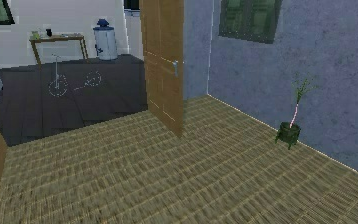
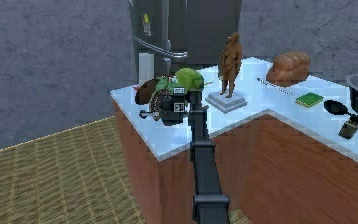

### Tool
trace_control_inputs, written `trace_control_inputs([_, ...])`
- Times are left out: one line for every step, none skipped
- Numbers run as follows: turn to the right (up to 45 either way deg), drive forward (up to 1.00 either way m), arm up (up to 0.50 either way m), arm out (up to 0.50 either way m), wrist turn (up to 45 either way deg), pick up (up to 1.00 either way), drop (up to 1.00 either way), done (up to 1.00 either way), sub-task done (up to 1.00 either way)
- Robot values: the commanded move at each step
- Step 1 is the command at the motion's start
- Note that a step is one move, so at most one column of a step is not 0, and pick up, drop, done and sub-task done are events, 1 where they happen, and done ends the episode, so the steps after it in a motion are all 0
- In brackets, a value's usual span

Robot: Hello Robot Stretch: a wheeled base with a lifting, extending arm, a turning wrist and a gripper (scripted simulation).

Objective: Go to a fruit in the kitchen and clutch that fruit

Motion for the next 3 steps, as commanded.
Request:
trace_control_inputs([0.0, 0.0, 0.0, 0.0, 0.0, 1.0, 0.0, 0.0, 0.0])
trace_control_inputs([0.0, 0.0, 0.1, 0.0, 0.0, 0.0, 0.0, 0.0, 0.0])
trace_control_inputs([0.0, 0.0, 0.0, 0.0, 0.0, 0.0, 0.0, 1.0, 0.0])
